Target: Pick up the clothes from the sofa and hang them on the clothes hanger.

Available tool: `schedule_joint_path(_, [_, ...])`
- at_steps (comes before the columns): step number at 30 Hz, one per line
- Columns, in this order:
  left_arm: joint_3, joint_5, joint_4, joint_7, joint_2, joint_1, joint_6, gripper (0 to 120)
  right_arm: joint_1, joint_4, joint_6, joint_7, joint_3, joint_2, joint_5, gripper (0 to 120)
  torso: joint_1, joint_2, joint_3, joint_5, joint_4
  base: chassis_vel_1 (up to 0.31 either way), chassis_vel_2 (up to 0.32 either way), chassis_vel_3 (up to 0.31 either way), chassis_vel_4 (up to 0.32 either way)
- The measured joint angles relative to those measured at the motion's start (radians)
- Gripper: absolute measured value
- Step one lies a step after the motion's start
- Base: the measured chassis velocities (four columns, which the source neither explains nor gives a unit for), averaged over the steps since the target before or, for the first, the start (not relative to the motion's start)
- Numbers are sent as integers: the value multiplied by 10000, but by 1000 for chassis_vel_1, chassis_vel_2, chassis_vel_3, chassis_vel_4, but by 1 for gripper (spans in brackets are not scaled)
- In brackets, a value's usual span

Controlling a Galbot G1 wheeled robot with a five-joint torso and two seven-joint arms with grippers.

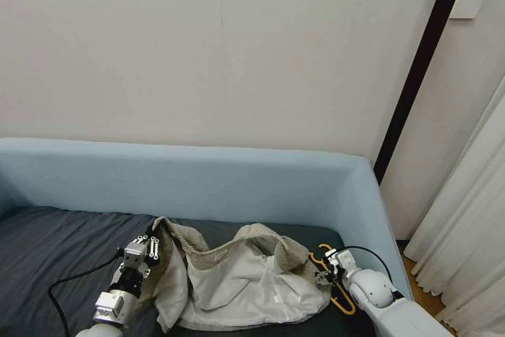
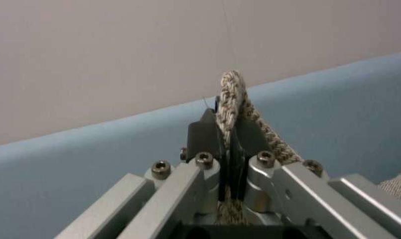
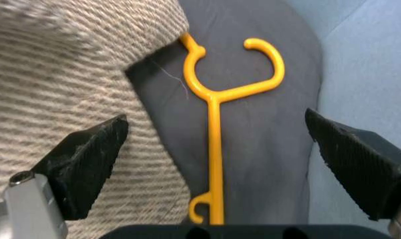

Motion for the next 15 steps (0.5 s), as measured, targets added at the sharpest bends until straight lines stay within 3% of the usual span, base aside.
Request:
schedule_joint_path(5, [-1, -19, 24, -59, 70, -31, 0, 0, 475, -1151, 24, -441, 2, 354, -604, 97, 0, 0, 0, 1, -1, 0, 0, 0, 0])
schedule_joint_path(7, [3, -46, 67, -84, 81, -75, 14, 0, 602, -1535, 134, -553, 37, 439, -777, 88, 0, 0, -1, -1, -2, 0, 0, 0, 0])
schedule_joint_path(15, [115, -55, 237, -124, 27, -212, 33, 0, 621, -1898, 137, -1319, 137, 539, -1338, 74, 0, 0, -1, 0, -2, 0, 0, 0, 0])
